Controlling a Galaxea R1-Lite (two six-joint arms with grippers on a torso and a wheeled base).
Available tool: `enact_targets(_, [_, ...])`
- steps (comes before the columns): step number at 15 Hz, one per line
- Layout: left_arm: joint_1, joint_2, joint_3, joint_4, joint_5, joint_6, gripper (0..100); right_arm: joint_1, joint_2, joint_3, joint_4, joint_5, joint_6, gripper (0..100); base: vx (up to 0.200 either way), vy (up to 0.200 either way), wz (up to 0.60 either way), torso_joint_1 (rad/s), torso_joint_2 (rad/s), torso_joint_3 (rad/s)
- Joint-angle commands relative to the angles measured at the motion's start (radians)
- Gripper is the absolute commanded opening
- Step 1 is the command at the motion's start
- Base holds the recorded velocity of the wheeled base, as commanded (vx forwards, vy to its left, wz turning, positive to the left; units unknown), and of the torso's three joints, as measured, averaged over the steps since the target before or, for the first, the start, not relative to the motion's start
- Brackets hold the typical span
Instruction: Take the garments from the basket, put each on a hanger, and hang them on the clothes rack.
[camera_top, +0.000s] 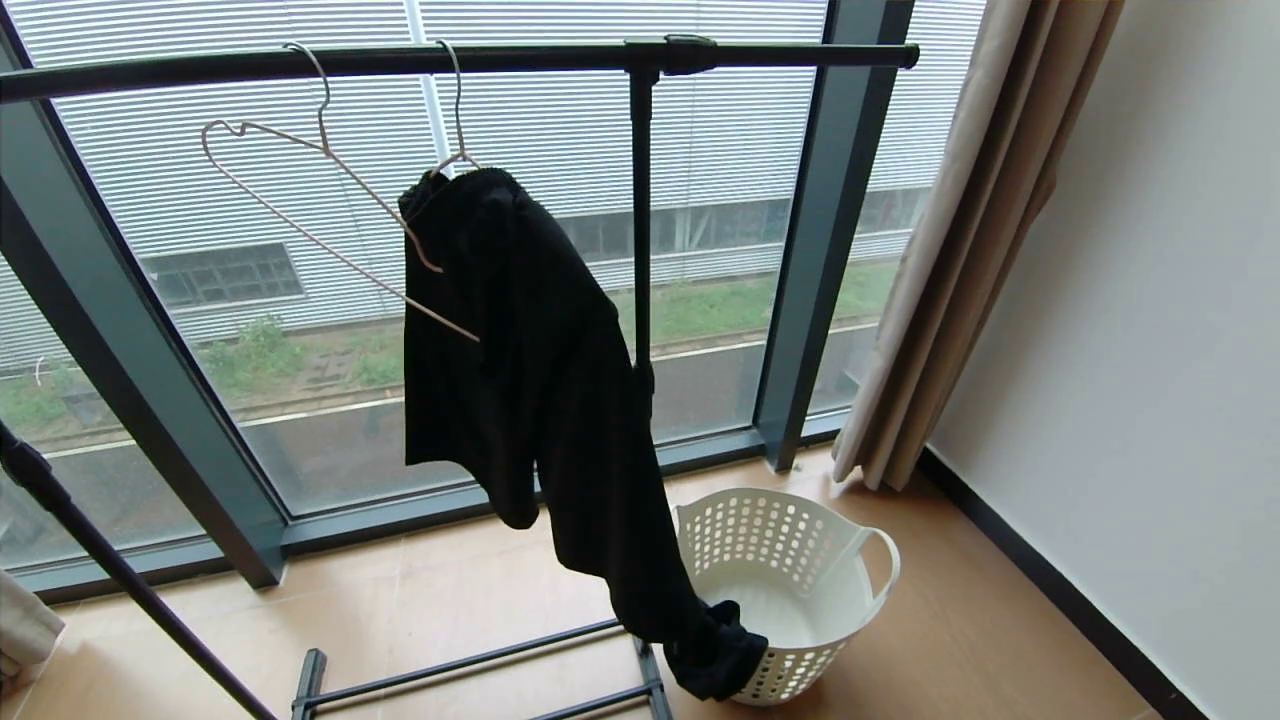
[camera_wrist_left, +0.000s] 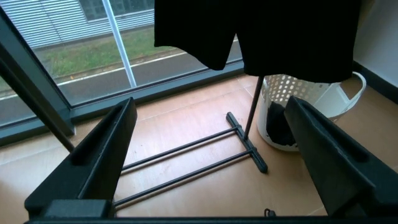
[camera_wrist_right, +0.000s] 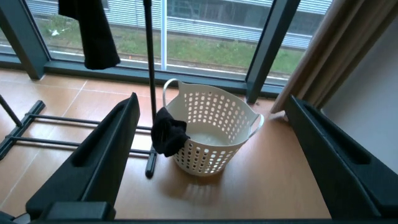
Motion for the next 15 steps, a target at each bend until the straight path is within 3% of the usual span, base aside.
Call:
enact_targets(1, [0.001,0.002,0.000,0.000,0.000,0.003,100,0.001,0.002,0.000,0.001,0.000,-0.001,100,0.000,0.000,0.00,0.000,0.00,0.000])
enact_targets(5, [0.001,0.002,0.000,0.000,0.000,0.007,100,0.001,0.002,0.000,0.001,0.000,-0.001,100,0.000,0.000,0.00,-0.019,0.04,0.029])
enact_targets(12, [0.001,0.002,0.002,-0.002,0.002,0.000,100,0.001,0.002,0.000,0.001,0.000,-0.001,100,0.000,0.000,0.00,-0.141,0.43,0.284])
enact_targets(15, [0.001,0.002,0.002,-0.002,0.000,0.000,100,0.002,0.002,0.000,0.001,0.000,-0.001,100,0.000,0.000,0.00,-0.050,0.16,0.105])
